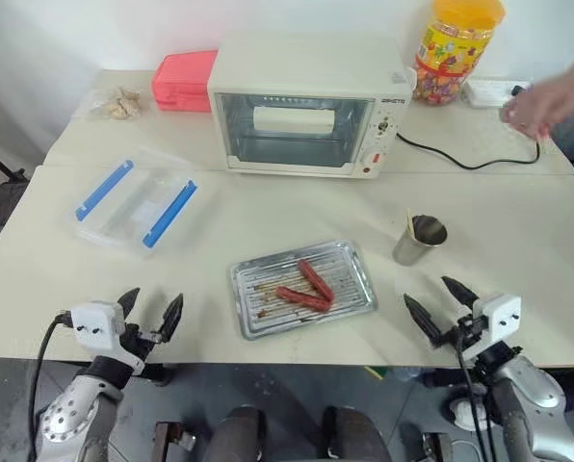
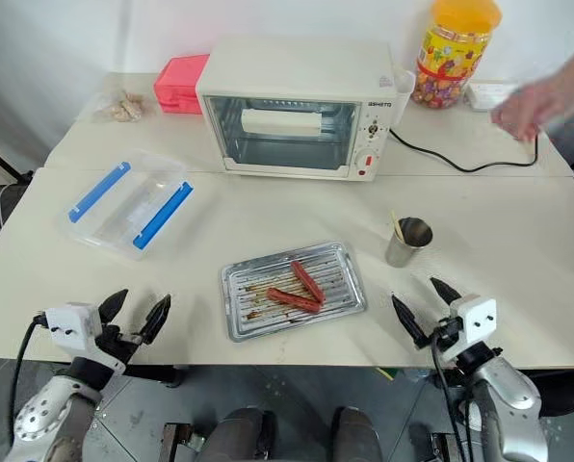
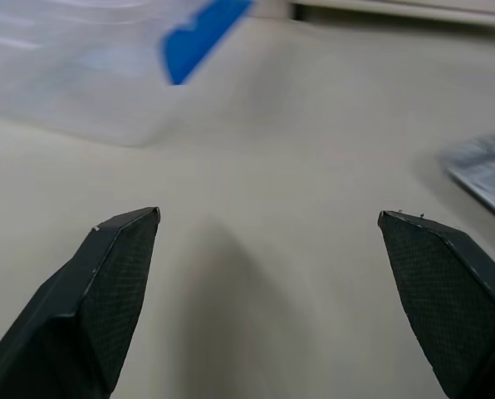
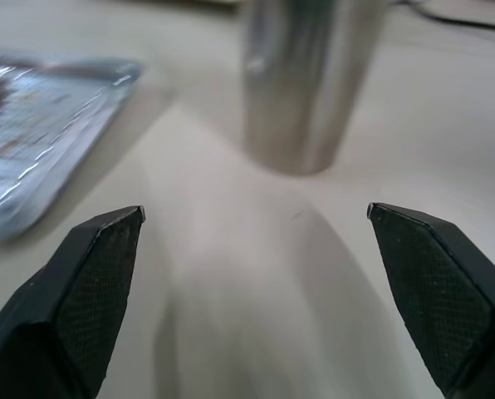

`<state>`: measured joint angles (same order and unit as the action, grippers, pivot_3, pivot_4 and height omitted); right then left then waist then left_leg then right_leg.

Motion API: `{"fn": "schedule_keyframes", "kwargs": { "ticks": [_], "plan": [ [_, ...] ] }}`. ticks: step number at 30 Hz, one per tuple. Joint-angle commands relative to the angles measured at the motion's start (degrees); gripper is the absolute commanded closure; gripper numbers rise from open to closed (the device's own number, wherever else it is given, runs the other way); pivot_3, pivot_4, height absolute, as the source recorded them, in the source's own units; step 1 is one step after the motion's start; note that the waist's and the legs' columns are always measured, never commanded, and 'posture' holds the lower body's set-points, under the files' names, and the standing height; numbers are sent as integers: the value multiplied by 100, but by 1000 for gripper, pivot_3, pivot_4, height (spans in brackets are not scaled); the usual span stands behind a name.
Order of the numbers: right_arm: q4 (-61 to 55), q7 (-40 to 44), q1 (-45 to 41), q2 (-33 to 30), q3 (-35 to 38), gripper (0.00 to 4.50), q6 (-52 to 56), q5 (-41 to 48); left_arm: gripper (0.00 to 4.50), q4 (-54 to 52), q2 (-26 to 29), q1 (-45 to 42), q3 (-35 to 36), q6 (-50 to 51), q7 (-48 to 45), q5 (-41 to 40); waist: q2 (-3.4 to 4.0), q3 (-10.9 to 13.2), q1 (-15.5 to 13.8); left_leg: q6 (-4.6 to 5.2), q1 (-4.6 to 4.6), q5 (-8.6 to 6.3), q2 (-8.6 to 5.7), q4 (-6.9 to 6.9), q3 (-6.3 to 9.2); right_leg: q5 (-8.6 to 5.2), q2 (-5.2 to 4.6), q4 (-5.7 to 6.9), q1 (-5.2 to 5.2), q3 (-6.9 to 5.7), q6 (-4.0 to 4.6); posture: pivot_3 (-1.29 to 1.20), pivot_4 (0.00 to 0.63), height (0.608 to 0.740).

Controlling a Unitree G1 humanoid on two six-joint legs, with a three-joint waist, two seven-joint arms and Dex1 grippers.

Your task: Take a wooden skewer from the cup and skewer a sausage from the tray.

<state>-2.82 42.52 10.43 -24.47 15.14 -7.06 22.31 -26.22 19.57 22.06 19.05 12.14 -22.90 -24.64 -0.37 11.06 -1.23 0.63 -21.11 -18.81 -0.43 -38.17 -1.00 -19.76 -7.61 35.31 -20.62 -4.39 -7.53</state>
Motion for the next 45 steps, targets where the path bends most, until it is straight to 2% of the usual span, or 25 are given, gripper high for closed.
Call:
{"fn": "schedule_keyframes", "kwargs": {
  "ticks": [1, 5, 13, 21, 27, 45],
  "plan": [
    [-144, 385, -10, -130, -86, 0, -64, 189, 25, -220, 304, 237, -83, -19, -528, -67, 6, -2, 5, 0, 3, 0, 2, 0, -1, 0, 0, -18, 0, 2, 2, 0, 150, 740],
    [-30, 703, -79, -229, -149, 0, -73, 234, 25, -153, 419, 324, -74, -94, -701, -32, 12, -2, 8, -3, 2, -2, 8, 1, -1, 1, 0, -25, 1, 6, 7, 0, 150, 740],
    [70, -89, -333, 135, 143, 0, 267, 359, 25, -61, 356, 301, -100, -220, -809, -3, 12, -2, -6, -4, 1, -3, 8, 0, 1, 2, -1, -25, 2, 2, 9, 0, 150, 740],
    [171, -857, -760, 400, 134, 0, 484, 215, 25, 2, 228, 301, -143, -282, -777, 21, 13, -2, 12, -4, 2, -3, 9, 0, -1, 2, 3, -21, 0, 3, 9, 0, 150, 740],
    [467, -986, -1309, 448, -55, 0, 558, 46, 25, 17, 166, 240, -213, -325, -751, 87, 12, -2, 128, -4, 3, -3, 10, 0, -5, 2, 5, 8, -2, 2, 8, 0, 150, 740],
    [753, -1008, -2157, 503, -343, 0, 711, -54, 25, -5, 72, 89, -272, -303, -598, 171, 12, -2, 133, -4, -1, -3, 10, 0, -6, 2, 6, 14, -9, -4, 9, 0, 150, 740]
  ]
}}
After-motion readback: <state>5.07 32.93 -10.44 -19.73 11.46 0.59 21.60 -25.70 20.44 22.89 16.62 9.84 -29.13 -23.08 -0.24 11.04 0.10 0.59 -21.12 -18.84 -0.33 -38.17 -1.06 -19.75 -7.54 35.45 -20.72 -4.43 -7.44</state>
